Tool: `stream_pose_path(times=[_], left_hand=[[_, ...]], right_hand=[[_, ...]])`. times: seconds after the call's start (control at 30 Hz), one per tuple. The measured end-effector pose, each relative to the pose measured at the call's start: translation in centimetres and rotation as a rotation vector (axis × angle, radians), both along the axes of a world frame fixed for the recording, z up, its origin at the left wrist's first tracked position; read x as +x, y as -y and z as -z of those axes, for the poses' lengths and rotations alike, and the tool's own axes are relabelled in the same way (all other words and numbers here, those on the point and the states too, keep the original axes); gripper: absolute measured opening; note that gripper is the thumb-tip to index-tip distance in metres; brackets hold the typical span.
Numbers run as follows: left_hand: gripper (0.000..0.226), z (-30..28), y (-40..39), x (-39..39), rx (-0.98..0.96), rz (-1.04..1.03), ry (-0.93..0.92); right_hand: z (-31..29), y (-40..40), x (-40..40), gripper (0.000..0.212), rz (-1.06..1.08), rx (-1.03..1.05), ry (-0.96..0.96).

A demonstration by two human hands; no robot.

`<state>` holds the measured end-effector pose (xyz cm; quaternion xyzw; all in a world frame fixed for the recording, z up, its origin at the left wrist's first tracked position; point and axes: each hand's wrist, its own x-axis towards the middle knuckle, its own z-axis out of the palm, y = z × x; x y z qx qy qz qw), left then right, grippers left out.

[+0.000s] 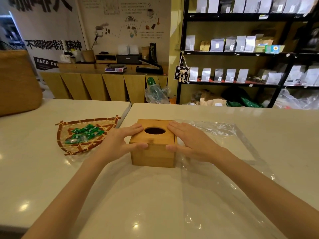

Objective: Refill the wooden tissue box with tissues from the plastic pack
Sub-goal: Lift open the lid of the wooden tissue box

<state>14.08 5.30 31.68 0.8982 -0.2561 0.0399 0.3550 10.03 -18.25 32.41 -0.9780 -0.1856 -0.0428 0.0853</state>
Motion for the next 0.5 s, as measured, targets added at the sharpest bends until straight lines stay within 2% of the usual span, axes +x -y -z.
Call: stream_pose_path(times=[0.13,0.2,0.33,0.5], left_hand=[[0.064,-1.0,0.0,0.7,0.07,-0.029,-0.017],[0.057,-1.9,0.3,1.1,0.077,-0.071,-0.007],[0.042,-3.1,1.8,2.0,-0.131,-0.195,0.011],[0.057,-3.7,3.4,3.7,-0.272,-0.336,0.029]], right_hand=[[-0.5,0.0,0.2,0.071,0.024,0.111,-0.002],[-1.0,-0.1,0.6,0.063,0.041,0.197,0.016],[-1.7,-0.7,1.9,0.055,0.079,0.475,0.079],[-1.4,-1.5,4.3,0.061,0.184,0.709,0.185]])
